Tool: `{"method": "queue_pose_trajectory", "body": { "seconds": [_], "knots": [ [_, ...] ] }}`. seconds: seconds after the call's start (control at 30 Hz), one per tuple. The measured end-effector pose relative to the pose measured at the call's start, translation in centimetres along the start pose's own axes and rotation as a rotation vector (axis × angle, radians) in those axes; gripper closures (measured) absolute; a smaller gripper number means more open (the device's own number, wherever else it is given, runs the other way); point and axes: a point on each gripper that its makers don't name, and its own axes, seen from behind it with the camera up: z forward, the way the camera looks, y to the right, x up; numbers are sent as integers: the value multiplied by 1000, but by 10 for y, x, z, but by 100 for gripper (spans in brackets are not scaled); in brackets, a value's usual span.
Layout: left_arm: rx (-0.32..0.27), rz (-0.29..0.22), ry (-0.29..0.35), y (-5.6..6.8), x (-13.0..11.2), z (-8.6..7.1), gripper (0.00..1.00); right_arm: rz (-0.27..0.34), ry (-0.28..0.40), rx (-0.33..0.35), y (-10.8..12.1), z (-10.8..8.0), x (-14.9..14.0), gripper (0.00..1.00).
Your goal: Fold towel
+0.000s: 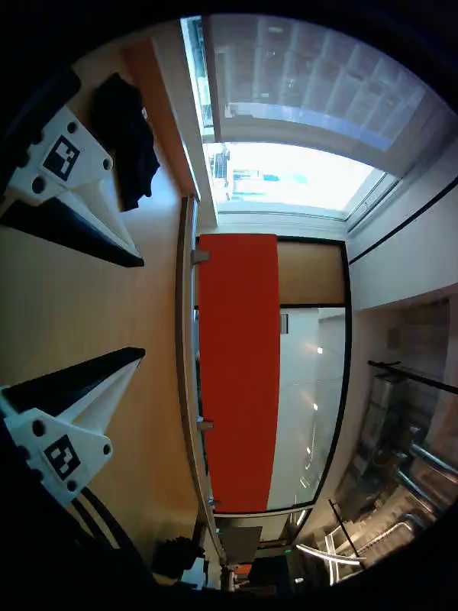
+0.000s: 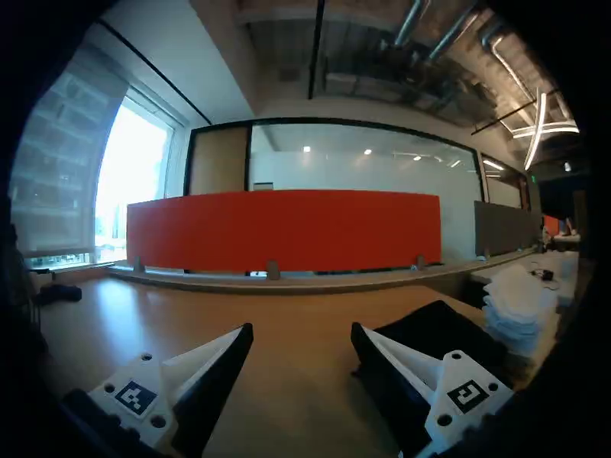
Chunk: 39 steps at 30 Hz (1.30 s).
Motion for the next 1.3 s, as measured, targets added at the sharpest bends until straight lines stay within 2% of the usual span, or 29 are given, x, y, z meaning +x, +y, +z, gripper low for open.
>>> {"method": "queue_pose_trajectory", "body": {
  "seconds": [1.3],
  "knots": [
    [0,0,0,0,0,0,23,-10,-9,9,-9,0,-2,0]
  ]
}}
